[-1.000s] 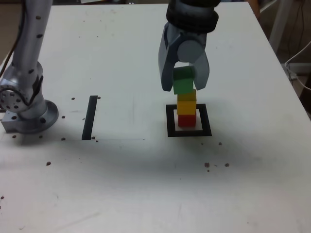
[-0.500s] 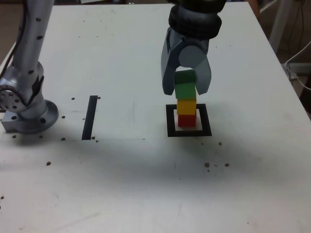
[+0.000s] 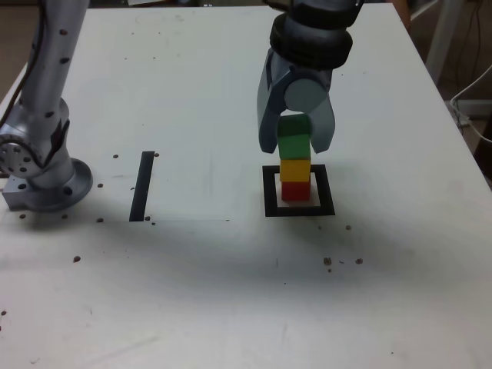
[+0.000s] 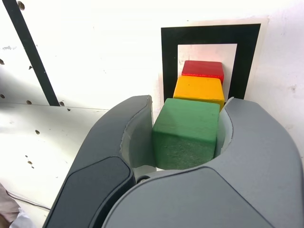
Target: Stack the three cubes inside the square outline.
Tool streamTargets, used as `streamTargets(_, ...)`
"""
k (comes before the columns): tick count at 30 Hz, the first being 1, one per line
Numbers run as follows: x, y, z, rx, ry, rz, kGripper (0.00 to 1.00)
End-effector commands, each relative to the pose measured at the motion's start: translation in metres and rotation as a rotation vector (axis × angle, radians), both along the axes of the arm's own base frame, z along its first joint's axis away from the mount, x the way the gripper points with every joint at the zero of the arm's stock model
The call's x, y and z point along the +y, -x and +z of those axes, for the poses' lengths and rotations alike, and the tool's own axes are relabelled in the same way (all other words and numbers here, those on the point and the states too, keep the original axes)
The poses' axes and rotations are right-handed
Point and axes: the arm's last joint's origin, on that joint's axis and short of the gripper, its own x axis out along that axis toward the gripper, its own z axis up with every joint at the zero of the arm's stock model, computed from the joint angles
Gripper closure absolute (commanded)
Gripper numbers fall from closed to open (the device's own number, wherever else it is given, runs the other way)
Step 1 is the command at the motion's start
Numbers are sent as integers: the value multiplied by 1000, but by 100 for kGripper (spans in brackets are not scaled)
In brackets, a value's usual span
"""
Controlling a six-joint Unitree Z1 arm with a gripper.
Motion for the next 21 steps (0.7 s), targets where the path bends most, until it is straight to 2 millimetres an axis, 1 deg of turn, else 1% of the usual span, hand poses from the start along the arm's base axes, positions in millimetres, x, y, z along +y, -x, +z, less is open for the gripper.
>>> streamTargets(1,-1,2,2,-4,3,-4,72)
streamTargets(2,-1,3,3,-5,4,-4,69)
streamTargets(4,-1,4,3,-6,4,-5,60)
streamTargets(9,0,6,5,-20,5,-15,20)
streamTargets(12,0,8,7,-33,2,-17,3)
streamTargets(14,0,8,9,-39,-1,-18,0)
streamTargets(21,0,12,9,-36,-3,-19,0)
